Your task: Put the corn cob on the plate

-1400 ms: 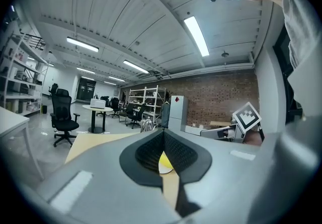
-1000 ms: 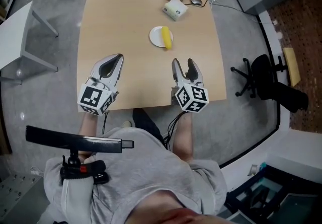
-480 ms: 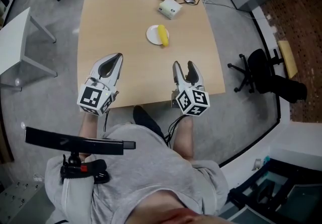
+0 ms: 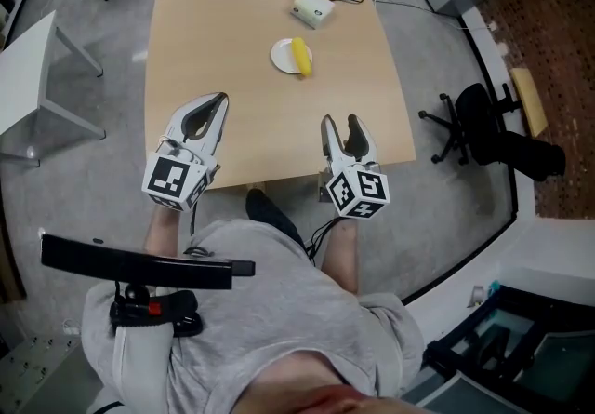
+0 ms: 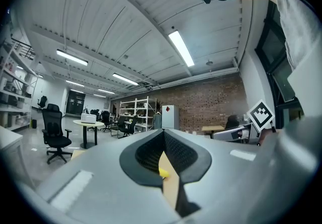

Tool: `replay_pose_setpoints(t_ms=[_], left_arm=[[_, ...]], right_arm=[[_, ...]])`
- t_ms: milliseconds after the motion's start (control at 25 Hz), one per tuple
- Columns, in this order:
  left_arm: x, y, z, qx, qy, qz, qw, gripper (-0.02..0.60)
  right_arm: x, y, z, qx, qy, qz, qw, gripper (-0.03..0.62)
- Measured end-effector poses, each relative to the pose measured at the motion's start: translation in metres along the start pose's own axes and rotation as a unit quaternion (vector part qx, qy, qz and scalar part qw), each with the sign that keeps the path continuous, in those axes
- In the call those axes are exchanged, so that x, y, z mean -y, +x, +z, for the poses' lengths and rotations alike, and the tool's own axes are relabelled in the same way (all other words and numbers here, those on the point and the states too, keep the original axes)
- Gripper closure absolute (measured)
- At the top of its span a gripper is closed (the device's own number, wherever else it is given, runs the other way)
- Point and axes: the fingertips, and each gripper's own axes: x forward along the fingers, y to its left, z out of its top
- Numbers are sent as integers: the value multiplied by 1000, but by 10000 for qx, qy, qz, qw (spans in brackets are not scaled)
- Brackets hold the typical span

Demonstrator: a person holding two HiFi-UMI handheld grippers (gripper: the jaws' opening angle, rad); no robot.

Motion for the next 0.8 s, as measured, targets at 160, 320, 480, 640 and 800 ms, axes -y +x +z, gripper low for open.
replay_pose_setpoints(t_ms=[160,320,480,640,800], left_arm=[[0,-2,-4,5,4,-8,10000,561],[0,-4,-10,-42,-16,-40,10000,561],[8,-11,-10,-46,-4,-69,10000,561],[13,-11,-7,19,15,-126,9999,561],[7,-4,-7,36,20,-186,9998,561]], right_arm=[[-1,-8,-6,31,56,-45,10000,359],[2,-12,-9,55,82,-89,9999,365],[2,-24,-8,139,60,-116,9998,382],[1,-31,-5,198,27,-123,9997,402],[0,-26,-3,244,8,-135,9996,433]])
